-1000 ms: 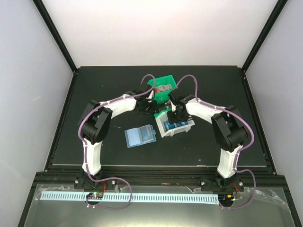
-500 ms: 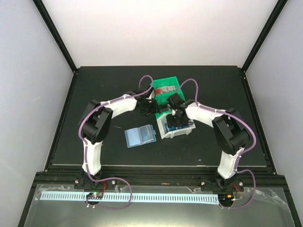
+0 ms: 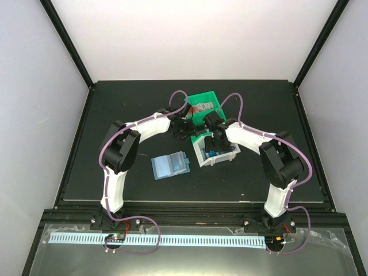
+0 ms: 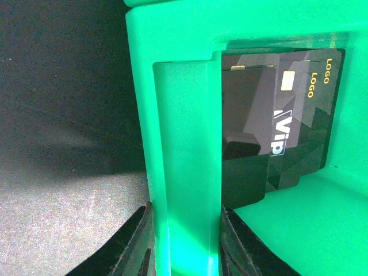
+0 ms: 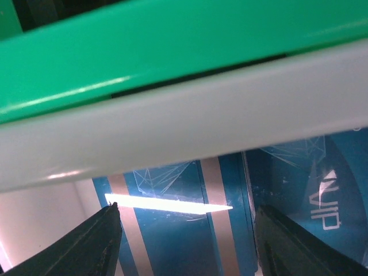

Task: Put the credit cards into the card holder
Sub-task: Pick up the credit card from the storage box.

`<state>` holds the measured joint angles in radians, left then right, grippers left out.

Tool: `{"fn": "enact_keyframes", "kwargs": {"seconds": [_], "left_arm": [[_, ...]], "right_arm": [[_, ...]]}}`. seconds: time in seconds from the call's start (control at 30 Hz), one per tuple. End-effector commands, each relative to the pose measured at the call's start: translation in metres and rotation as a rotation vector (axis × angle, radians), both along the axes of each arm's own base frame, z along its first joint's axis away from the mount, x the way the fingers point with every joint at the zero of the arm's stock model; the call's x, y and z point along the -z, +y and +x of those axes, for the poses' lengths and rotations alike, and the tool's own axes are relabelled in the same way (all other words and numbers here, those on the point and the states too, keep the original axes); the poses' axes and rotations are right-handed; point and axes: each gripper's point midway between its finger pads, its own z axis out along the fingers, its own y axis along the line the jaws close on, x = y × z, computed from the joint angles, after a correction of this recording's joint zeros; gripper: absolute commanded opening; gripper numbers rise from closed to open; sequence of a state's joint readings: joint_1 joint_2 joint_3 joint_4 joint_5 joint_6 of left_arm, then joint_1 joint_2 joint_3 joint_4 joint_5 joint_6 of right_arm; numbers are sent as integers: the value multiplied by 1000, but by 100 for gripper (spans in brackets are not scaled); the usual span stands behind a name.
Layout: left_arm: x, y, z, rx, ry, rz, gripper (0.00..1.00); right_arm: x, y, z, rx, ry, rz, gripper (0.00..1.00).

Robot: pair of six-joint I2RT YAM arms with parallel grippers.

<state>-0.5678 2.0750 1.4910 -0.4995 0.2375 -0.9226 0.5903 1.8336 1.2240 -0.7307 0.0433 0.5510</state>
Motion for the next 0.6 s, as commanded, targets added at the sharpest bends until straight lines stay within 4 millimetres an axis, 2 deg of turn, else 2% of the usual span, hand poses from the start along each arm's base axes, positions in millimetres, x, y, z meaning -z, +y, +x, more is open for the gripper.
{"fn": "enact_keyframes", "kwargs": {"seconds": [0.0, 0.3, 0.57], "left_arm": [[21, 10, 2, -82, 55, 66, 19], [23, -1, 0, -68, 62, 34, 19], [22, -1, 1, -68, 57, 35, 19]], "right_arm": [[9, -5, 1, 32, 35, 14, 65], [18, 32, -6, -102, 113, 217, 62], [3, 47, 1, -100, 119, 395, 59]]}}
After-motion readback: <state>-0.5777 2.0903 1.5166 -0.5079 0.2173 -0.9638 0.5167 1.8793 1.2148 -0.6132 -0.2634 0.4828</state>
